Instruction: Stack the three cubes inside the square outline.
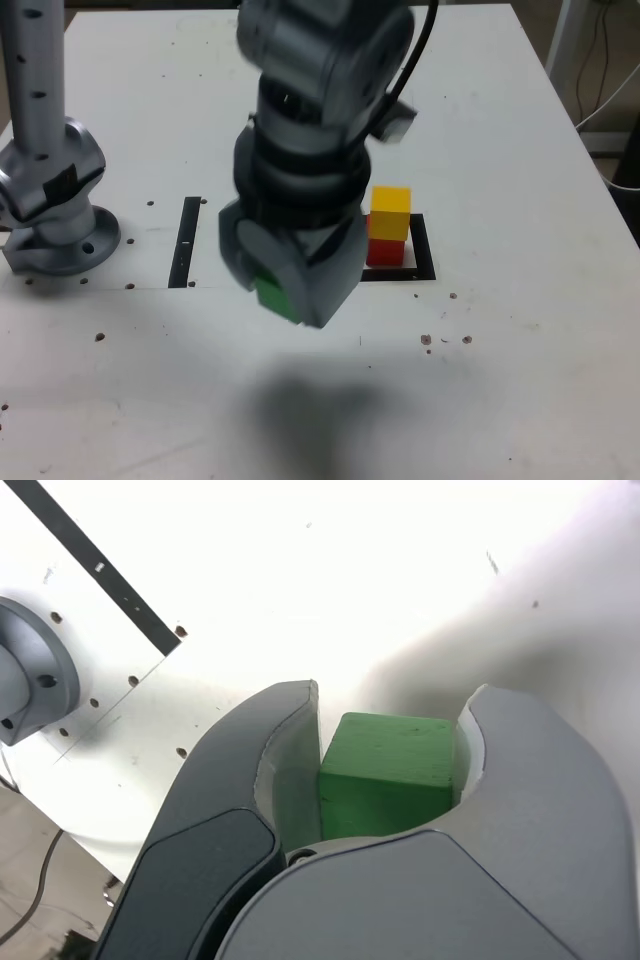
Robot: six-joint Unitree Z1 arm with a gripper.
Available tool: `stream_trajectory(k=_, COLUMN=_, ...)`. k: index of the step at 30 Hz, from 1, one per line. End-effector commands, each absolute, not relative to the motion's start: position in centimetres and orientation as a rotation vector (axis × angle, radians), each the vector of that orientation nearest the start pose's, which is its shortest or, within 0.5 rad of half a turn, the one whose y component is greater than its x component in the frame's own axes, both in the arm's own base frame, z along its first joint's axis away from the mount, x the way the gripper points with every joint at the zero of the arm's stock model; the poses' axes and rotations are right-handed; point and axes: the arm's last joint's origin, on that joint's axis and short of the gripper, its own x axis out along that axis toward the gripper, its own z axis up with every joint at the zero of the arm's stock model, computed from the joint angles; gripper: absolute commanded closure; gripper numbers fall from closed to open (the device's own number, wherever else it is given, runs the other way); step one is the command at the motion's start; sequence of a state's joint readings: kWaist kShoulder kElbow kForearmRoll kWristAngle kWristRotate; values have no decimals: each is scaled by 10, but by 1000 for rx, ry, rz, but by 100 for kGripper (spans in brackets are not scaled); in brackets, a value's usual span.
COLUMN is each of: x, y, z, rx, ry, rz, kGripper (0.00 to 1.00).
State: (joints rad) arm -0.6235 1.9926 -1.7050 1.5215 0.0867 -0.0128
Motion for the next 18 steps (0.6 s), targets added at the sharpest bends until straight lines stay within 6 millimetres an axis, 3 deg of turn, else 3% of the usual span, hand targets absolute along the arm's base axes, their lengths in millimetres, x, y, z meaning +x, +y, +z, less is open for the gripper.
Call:
stream_trajectory(k=1, x=285, y=-186, z=308, rx=602, ry=1704, rz=-351, kGripper=69)
stream_trajectory(k=10, x=312, y=-150, z=332, rx=484, ry=1674, rz=-263, kGripper=69)
stream_trajectory(k=18, x=335, y=-118, z=333, rx=353, ry=1687, rz=-152, kGripper=69)
